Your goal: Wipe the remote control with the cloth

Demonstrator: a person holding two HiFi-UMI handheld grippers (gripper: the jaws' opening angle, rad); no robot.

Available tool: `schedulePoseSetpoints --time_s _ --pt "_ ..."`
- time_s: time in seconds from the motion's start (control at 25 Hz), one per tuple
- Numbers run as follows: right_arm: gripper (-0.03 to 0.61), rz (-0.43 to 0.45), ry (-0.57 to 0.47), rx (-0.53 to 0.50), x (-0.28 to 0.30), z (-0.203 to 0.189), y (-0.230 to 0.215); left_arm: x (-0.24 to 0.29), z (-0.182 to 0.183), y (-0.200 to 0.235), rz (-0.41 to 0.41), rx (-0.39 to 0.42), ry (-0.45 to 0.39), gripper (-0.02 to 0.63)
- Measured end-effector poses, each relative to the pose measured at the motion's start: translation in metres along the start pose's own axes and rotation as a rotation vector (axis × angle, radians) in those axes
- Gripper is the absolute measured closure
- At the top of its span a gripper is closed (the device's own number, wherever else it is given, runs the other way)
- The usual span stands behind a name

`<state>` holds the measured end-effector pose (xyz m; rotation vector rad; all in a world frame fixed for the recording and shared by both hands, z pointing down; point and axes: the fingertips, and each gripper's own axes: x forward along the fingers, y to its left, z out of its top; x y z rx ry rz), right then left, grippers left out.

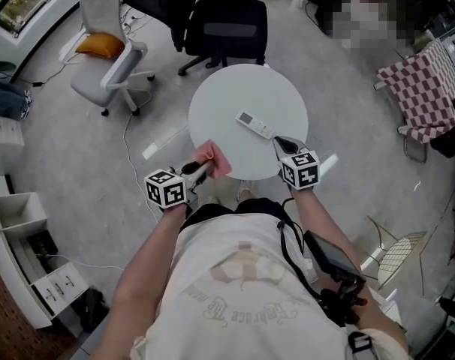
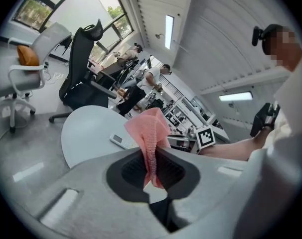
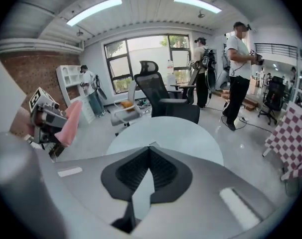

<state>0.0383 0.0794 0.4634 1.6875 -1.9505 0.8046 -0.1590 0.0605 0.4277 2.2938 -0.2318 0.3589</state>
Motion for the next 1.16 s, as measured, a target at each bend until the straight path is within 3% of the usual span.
schedulePoseSetpoints --time_s 0.24,0.56,1.16 --pt "0.571 -0.006 -0.13 0.113 -0.054 -0.011 0.038 -0.017 0.002 -0.02 -0.048 0.133 0.006 0.595" --pt "0.571 -0.007 -0.272 0.175 -0.11 -0.017 0.069 -0.018 -0.012 -0.044 -0.126 0.18 0.031 0.595" --pt "0.571 -0.007 -0.297 0.184 -0.12 -0.015 0.092 -0.02 -0.014 -0.055 -0.158 0.214 0.071 0.595"
